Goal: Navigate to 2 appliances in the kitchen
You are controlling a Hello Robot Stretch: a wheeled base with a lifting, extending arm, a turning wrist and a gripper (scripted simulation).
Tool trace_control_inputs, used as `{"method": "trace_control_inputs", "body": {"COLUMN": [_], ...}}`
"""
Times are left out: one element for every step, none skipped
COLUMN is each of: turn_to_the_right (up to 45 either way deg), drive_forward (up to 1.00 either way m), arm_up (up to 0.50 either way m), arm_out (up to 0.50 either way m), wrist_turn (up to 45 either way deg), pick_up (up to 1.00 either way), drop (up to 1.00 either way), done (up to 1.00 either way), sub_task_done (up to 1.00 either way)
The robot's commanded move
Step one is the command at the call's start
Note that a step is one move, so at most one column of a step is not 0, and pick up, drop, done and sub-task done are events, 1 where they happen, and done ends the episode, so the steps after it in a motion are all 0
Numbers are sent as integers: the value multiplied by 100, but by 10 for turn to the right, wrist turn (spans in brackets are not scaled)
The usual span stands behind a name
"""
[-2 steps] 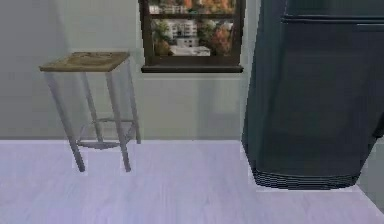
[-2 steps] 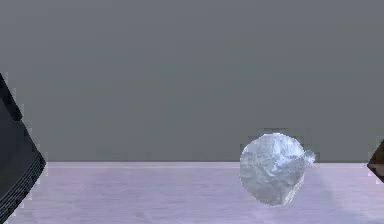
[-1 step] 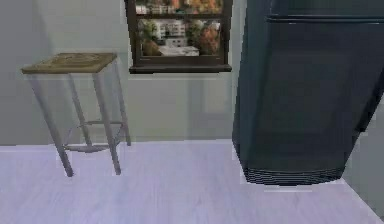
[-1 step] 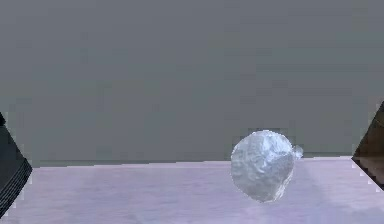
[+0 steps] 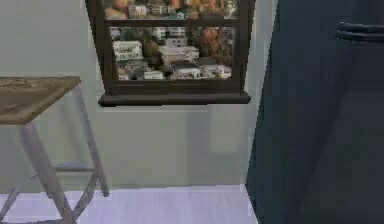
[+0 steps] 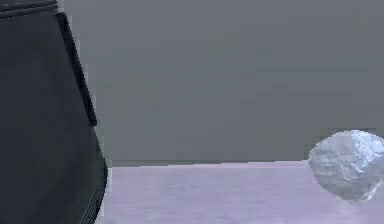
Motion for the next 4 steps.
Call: {"method": "trace_control_inputs", "body": {"turn_to_the_right": [420,0,-450,-450], "drive_forward": [0,0,0,0], "arm_up": [0,0,0,0], "arm_out": [0,0,0,0], "wrist_turn": [0,0,0,0], "pick_up": [0,0,0,0], "drop": [0,0,0,0], "done": [0,0,0,0], "sub_task_done": [0,100,0,0]}}
